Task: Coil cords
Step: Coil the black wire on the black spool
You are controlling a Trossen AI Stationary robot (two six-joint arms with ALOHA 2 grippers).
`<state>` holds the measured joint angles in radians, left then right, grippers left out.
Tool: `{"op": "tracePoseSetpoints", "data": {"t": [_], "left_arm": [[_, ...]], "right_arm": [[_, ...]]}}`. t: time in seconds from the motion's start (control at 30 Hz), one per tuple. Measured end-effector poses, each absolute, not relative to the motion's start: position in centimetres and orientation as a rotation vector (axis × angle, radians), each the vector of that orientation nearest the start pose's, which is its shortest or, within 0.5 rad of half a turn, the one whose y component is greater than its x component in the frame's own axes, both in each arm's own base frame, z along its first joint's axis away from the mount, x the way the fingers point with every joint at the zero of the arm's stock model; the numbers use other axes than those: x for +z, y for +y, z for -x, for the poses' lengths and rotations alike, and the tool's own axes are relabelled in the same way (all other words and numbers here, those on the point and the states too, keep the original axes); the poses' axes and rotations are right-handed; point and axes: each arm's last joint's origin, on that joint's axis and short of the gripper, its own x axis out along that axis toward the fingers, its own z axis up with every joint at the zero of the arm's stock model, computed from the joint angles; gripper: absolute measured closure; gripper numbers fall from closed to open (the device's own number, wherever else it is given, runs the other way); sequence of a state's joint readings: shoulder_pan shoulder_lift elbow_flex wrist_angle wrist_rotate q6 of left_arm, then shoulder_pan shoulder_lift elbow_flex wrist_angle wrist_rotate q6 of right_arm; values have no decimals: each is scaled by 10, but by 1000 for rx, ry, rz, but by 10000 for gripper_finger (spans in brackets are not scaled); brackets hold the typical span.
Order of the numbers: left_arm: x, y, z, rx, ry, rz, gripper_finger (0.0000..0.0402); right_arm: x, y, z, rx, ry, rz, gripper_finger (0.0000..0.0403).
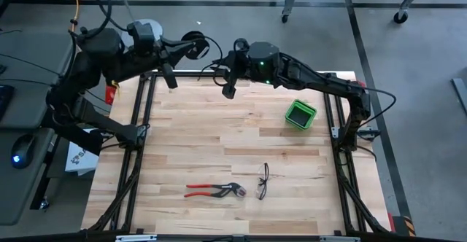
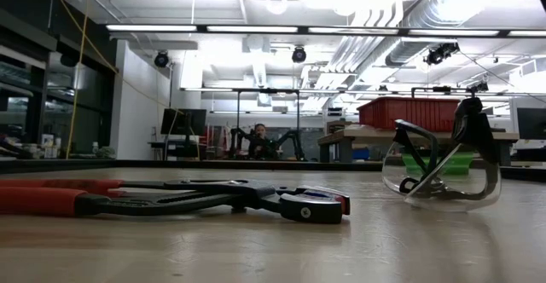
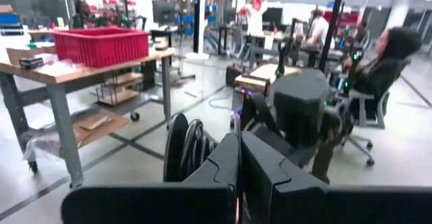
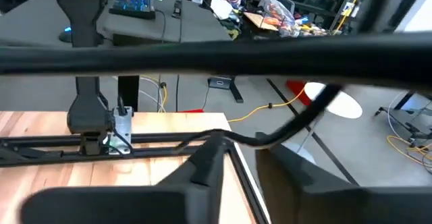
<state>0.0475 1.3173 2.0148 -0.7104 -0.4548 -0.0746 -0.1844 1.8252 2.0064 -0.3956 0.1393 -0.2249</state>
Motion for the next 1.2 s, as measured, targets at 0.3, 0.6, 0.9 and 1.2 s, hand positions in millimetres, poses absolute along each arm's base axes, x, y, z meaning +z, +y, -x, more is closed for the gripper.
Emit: {"op": "tracePoseSetpoints", "data": {"t": [0.3, 0.6, 0.9, 1.2], "left_arm": [[568, 22, -186, 499, -61, 83, 399], [575, 20, -183, 455, -135, 130, 399], [585, 18, -166, 385, -237, 227, 399], [599, 17, -142, 368, -372, 256, 399]], "right_arm": [[444, -79, -402, -328, 247, 231, 258], [450, -78, -403, -294, 172, 185, 257], [461, -83, -402, -306, 55, 125, 256], [461, -75, -404, -174, 42, 83, 256]]}}
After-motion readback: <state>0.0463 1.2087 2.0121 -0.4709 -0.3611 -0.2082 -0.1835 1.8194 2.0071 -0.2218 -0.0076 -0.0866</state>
